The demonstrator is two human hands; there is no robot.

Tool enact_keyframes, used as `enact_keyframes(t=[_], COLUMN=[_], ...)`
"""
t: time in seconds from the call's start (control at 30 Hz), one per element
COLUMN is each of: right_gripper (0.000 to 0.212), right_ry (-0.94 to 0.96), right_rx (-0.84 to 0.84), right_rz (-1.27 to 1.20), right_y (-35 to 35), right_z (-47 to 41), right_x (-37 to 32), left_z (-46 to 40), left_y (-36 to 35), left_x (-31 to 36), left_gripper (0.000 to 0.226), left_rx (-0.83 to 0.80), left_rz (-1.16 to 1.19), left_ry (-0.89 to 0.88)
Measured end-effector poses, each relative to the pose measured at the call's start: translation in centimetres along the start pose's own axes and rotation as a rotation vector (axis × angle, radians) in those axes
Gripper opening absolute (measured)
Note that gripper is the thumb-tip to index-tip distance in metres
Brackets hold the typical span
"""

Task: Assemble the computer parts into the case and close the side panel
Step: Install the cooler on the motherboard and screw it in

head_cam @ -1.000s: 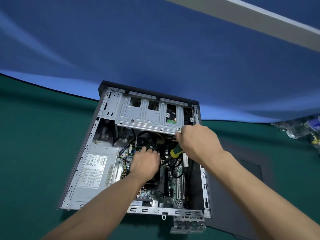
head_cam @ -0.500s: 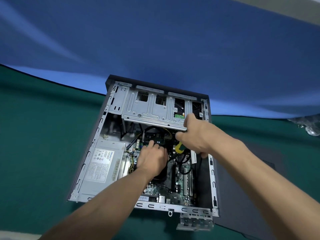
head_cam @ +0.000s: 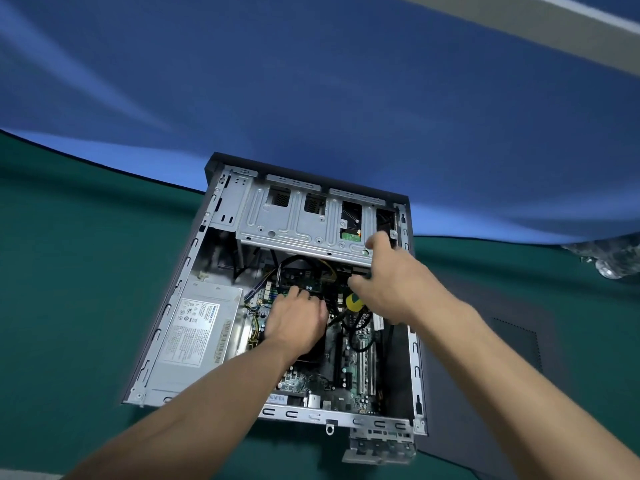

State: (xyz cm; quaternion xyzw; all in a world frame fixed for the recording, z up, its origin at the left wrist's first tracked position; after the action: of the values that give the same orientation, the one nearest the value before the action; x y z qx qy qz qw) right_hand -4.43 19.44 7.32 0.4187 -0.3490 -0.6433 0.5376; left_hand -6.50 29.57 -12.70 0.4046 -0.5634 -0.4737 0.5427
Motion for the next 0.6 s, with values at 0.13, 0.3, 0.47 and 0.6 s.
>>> enact_keyframes(t=[0.13, 0.3, 0.47, 0.6], right_gripper=[0.027, 0.037, 0.052, 0.038], right_ry=[0.056, 0.022, 0.057, 0.03], right_rx=[0.056, -0.058, -0.019, 0.025], right_rz=[0.102, 0.001, 0.011, -0.031], right_y=[-0.32, 0.0, 0.23, -0.24], right_z=[0.01, -0.05, -0.08, 0.1], right_x=[-0.72, -0.8, -0.31, -0.2], left_z=[0.07, 0.12, -0.03, 0.08], left_y=[0.23, 0.59, 0.55, 0.42], left_x=[-0.05, 0.17, 0.18, 0.1], left_gripper=[0.042, 0.046, 0.046, 0.047], left_rx=[0.001, 0.008, -0.015, 0.005], left_rz=[0.0, -0.004, 0.004, -0.012], left_ry=[0.006, 0.003, 0.018, 0.006])
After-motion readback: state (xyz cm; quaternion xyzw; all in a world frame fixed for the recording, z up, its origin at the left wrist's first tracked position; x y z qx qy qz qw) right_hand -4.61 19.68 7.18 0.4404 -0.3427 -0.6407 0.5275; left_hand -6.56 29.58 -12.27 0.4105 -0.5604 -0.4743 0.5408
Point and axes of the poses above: each hand's wrist, its own z-axis away from the middle knuckle, its own y-axis out of the back of the hand, x = y × z, the point moved 1 cm from there along -z, towards the middle knuckle, and after that the axes turned 6 degrees about x, right-handed, at the moved point
